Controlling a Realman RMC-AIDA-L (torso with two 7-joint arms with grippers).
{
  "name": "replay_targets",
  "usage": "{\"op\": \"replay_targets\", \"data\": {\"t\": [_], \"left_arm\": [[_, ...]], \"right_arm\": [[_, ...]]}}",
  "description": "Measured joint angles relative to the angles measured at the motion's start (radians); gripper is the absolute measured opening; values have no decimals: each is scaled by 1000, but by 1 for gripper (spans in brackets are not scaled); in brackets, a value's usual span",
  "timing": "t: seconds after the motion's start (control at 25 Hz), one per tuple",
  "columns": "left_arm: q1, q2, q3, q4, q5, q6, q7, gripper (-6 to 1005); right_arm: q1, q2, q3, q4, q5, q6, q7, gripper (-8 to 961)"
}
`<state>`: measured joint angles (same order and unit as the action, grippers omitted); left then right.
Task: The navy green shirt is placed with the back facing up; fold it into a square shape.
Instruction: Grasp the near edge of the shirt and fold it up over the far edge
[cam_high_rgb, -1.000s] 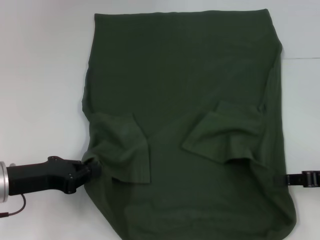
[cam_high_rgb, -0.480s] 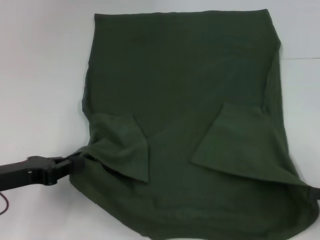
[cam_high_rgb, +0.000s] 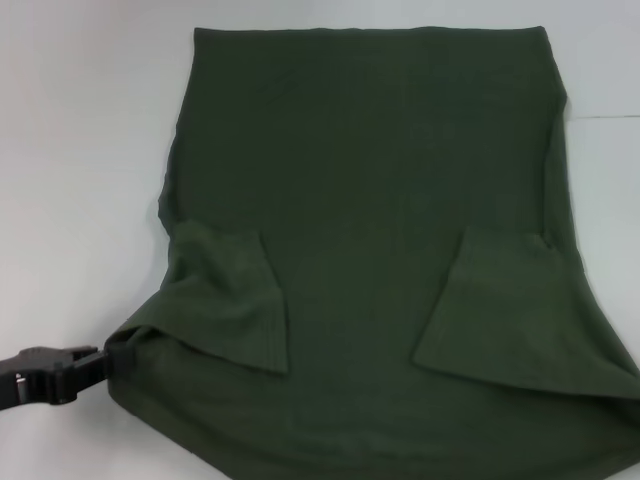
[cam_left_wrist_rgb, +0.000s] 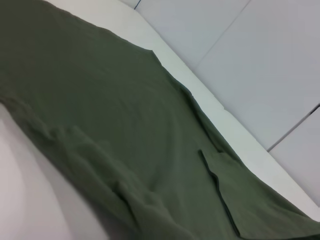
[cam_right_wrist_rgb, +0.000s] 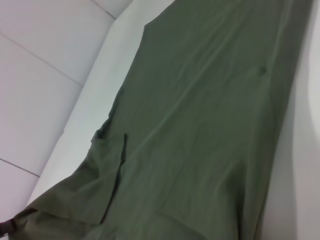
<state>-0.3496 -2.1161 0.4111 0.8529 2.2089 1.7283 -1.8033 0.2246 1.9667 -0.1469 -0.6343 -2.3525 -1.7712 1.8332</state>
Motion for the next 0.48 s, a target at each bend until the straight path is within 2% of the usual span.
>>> {"op": "replay_targets", "data": {"t": [0.48], "left_arm": [[60, 3, -2, 0, 6, 22, -22, 32]], "right_arm": [[-56, -8, 43, 0, 0, -23, -32, 30]]}}
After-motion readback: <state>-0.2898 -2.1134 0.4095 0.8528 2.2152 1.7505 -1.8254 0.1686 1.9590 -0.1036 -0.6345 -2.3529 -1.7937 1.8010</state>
